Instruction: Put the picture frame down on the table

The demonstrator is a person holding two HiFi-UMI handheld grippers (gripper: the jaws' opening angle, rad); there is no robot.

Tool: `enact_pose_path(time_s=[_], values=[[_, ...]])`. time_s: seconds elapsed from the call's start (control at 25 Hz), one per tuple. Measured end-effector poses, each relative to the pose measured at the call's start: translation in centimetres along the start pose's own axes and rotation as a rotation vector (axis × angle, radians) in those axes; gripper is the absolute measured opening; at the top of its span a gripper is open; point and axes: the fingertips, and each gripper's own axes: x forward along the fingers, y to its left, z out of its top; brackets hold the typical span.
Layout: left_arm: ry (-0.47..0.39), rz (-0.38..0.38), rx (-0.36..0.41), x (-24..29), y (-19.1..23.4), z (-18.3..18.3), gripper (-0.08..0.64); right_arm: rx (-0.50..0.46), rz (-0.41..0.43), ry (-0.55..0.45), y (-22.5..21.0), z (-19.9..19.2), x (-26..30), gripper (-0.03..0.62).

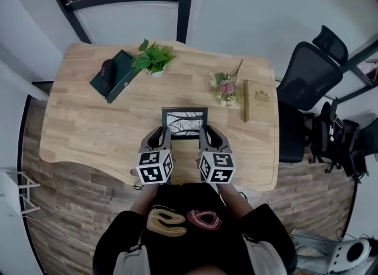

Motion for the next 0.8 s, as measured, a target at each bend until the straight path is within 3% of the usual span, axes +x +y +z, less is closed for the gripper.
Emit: enact_pose_path(time_s=[0.8], values=[[0.128,0.027,-0.074,5.6,2.8,-2.3,0.080,-0.001,-0.003,0.144,-1.4,-2.7,6.1,0.078]])
